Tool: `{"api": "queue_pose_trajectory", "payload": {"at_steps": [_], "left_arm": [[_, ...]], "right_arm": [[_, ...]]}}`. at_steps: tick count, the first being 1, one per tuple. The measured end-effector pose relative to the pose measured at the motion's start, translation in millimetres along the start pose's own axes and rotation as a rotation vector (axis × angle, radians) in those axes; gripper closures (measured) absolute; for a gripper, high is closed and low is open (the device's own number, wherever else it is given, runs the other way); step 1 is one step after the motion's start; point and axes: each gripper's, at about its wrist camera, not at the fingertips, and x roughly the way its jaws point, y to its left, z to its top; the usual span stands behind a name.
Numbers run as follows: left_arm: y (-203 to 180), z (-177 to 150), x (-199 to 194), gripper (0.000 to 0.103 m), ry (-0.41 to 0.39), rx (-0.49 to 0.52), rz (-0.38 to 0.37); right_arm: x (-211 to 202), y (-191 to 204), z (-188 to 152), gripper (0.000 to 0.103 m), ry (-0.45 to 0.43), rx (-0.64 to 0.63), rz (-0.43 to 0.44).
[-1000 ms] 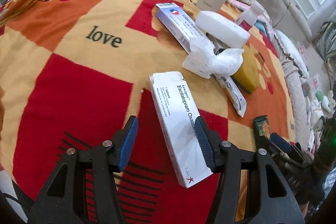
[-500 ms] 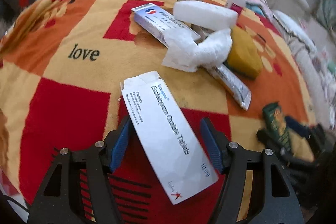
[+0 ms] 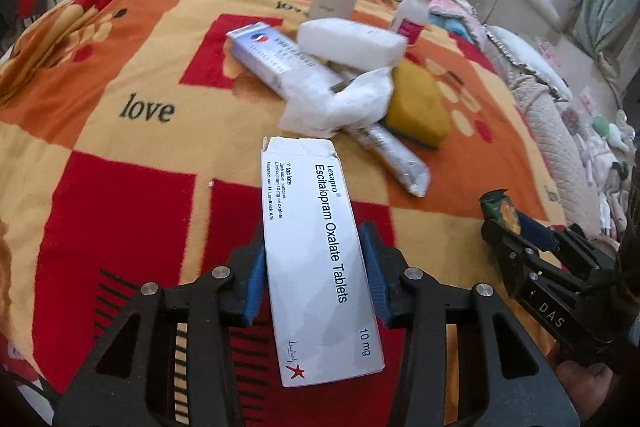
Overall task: Collect trash
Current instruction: 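Grasp the green cracker pack with the right tool while the left tool grasps the white Escitalopram box, then carry the cracker pack and Escitalopram box over the black bin and open both tools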
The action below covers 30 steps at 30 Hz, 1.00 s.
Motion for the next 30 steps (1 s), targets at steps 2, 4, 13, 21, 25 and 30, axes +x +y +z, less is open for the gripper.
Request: {"api": "queue_pose_trajectory", "payload": {"at_steps": [2, 4, 13, 21, 25, 30], "left_arm": [[-6, 1, -4, 0.062, 0.000, 0.006, -0.015], [-12, 1, -6, 0.062, -0.004, 0.016, -0.017], [-43, -3, -15, 0.062, -0.013, 0.062, -0.033], [-77, -5, -16, 0.062, -0.004, 0.101, -0.074], [-91, -4, -13, 0.062, 0.017, 0.105, -0.120], [-119, -6, -7, 0.062, 0.049, 0.146, -0.155]], "right_arm": [[-9, -3, -1, 0.064, -0.014, 0.010, 0.007], [-17, -6, -2, 0.064, -0.027, 0.021, 0.013], [-49, -28, -10, 0.064, -0.073, 0.060, 0.011], [-74, -59, -20, 0.064, -0.108, 0.105, -0.012], [-83, -74, -27, 0.064, -0.119, 0.131, -0.025], [-92, -95, -39, 0.064, -0.133, 0.183, -0.024]]}}
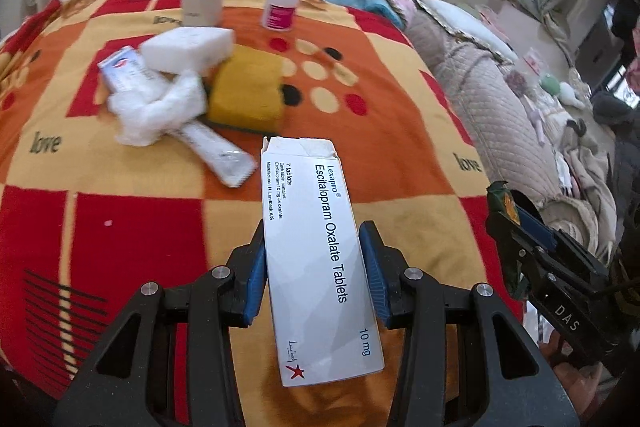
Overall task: Collect trash
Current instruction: 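Carry the cracker pack and Escitalopram box over the black bin and open both tools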
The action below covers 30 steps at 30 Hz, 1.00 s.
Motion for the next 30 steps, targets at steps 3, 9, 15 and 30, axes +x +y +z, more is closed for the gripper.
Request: {"api": "queue_pose_trajectory", "payload": {"at_steps": [3, 9, 15, 30], "left_arm": [[-23, 1, 6, 0.062, 0.014, 0.041, -0.030], [-67, 2, 29, 0.062, 0.069, 0.106, -0.074], [-123, 2, 52, 0.062, 0.106, 0.183, -0.137], [-223, 5, 94, 0.062, 0.144, 0.328, -0.211]], "right_arm": [[-6, -19, -4, 0.064, -0.005, 0.037, -0.013], [-19, -65, -13, 0.064, -0.020, 0.129, -0.054], [-31, -119, -28, 0.064, -0.016, 0.224, -0.120], [-33, -219, -53, 0.064, 0.034, 0.372, -0.261]]}}
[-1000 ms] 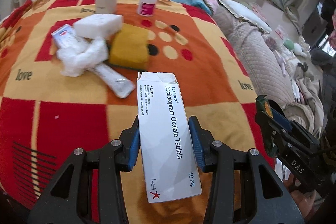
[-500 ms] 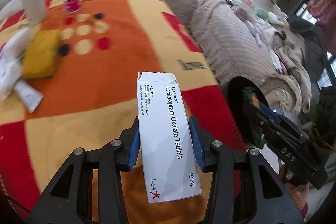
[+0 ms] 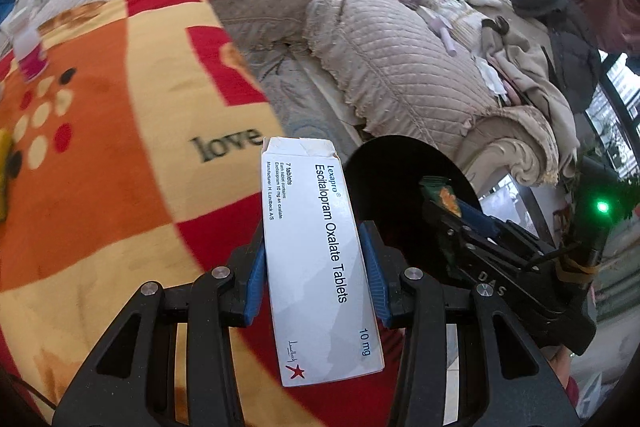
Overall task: Collect trash
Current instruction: 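Carry the cracker pack and Escitalopram box over the black bin and open both tools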
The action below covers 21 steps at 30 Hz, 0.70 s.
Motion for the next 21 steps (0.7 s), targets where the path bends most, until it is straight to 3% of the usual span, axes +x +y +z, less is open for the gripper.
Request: {"api": "queue_pose_trajectory", "payload": {"at_steps": [4, 6, 11, 13, 14, 21], "left_arm": [[-11, 7, 9, 0.061, -0.002, 0.005, -0.038], [-15, 8, 12, 0.061, -0.006, 0.005, -0.063], [-18, 10, 18, 0.058, -0.007, -0.015, -0.165], [-17, 10, 22, 0.046, 0.006, -0.039, -0.197], [-16, 9, 22, 0.044, 0.003, -0.042, -0.199], [-2, 3, 14, 0.044, 0.002, -0.056, -0.146]], "right_arm": [[3, -11, 3, 0.063, -0.011, 0.045, -0.019], [2, -14, 4, 0.053, -0.019, 0.064, -0.025], [-2, -20, 4, 0.049, -0.027, 0.086, -0.043], [-3, -22, 2, 0.042, -0.023, 0.092, -0.044], [-3, -22, 1, 0.037, -0.024, 0.094, -0.042], [-4, -16, -3, 0.037, -0.011, 0.097, -0.032]]}}
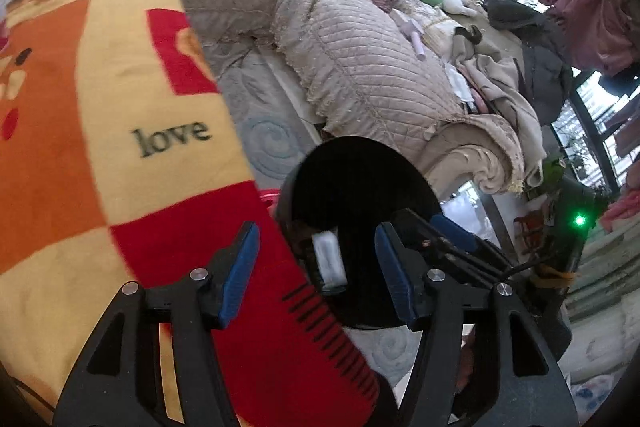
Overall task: Collect trash
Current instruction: 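Carry the cracker pack and Escitalopram box over the black bin and open both tools, then move both open tools back over the remaining items on the blanket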
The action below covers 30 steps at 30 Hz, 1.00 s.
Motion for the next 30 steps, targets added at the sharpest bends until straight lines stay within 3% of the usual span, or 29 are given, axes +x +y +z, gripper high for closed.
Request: {"api": "queue_pose_trajectory", "payload": {"at_steps": [8, 17, 30], "left_arm": [[32, -17, -35, 0.044, -0.071, 0.004, 0.214], [101, -45, -88, 0.044, -0.125, -0.081, 0.378], [192, -71, -162, 0.044, -0.222, -0.201, 0.507]], "right_arm": [[3, 37, -5, 0.036, 0.017, -0.063, 0.038], [13, 110, -20, 0.030, 0.066, -0.187, 0.111], [23, 222, -44, 0.027, 0.122, -0.384, 0.193]]}}
